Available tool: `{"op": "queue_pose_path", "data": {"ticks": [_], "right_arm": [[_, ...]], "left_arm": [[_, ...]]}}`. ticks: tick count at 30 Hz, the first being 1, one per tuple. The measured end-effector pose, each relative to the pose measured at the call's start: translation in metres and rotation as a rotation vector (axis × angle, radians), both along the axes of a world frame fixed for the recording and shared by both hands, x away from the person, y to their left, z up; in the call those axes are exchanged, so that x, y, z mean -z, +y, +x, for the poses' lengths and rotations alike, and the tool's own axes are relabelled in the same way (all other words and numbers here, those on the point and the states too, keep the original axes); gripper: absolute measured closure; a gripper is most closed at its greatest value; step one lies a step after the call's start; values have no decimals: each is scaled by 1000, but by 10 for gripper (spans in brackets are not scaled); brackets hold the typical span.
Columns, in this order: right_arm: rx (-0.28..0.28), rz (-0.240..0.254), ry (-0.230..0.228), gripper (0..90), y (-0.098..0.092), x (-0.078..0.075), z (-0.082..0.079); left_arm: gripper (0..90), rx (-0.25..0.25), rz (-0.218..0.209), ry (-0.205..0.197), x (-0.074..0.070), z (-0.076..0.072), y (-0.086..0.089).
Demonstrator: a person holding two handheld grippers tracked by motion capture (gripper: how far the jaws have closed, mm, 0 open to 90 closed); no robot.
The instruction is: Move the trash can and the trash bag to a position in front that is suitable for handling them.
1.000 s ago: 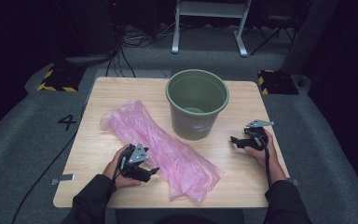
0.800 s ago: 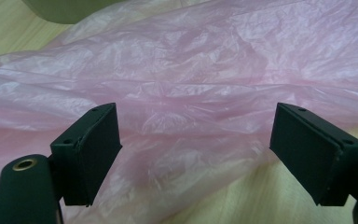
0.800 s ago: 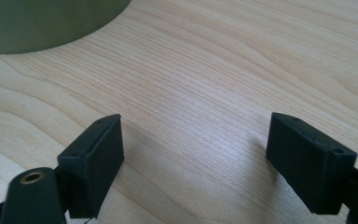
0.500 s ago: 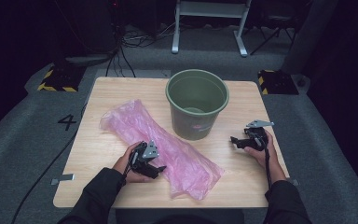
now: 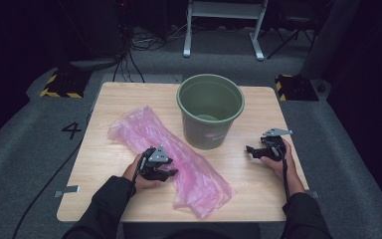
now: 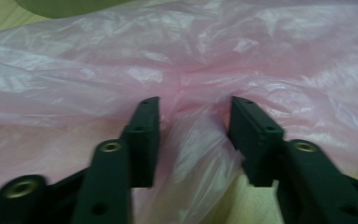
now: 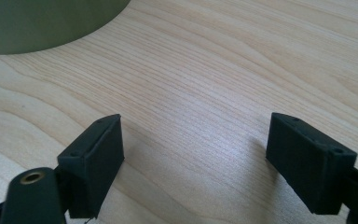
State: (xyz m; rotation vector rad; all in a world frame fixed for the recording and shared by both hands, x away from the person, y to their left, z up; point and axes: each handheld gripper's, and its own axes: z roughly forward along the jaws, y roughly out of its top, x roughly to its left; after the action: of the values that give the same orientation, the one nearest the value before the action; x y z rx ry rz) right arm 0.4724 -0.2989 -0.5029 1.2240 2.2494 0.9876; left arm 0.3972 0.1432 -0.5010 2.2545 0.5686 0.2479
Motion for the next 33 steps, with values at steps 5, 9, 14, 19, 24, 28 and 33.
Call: {"op": "queue_pose_path", "data": {"ticks": [5,9,14,19,24,28,33], "right_arm": [[1,0,0,190,0,0,0],[1,0,0,190,0,0,0],[2,0,0,190,0,0,0],[2,0,0,190,0,0,0],[3,0,0,191,0,0,0],[5,0,0,190,0,0,0],[6,0,0,190,0,0,-1]], "left_arm": [[771,-16,12,-47,1,-2,-2],[854,-52,19,-58,1,-3,-2],[873,-109,30,-75,0,-2,3],[881,-165,16,-89,-1,-1,14],[885,-198,13,-102,-2,-1,20],[887,-219,3,-118,-4,0,24],[889,-234,0,-128,-3,3,30]]}}
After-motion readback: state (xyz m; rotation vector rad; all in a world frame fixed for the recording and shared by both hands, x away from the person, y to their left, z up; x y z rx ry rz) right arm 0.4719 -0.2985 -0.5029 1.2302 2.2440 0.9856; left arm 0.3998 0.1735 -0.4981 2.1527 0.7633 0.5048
